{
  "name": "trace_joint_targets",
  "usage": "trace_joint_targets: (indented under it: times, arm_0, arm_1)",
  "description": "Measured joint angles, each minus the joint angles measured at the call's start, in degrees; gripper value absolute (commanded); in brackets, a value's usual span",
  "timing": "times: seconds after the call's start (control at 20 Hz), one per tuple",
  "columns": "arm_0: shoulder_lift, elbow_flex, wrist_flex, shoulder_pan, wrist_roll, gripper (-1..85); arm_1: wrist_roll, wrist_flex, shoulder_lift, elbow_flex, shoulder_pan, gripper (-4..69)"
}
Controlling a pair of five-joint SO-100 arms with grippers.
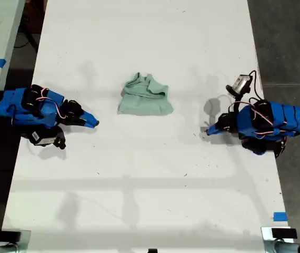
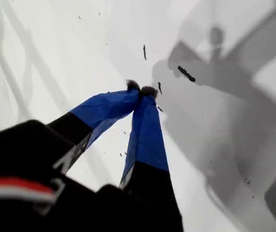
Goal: Fold t shirt
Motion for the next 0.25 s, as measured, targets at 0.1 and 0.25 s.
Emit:
trace_joint_targets:
  times: [0.1, 0.25]
  arm_0:
    - [0.2, 0.0, 0.9, -0.8, 5.0, -0.1]
    - [0.3, 0.0, 1.1, -0.8, 6.7, 9.5]
  arm_1:
    - [0.8, 0.0, 0.0, 0.1, -3.5, 0.5]
    - [1.8, 0.0, 0.0, 0.3, -5.9, 0.4]
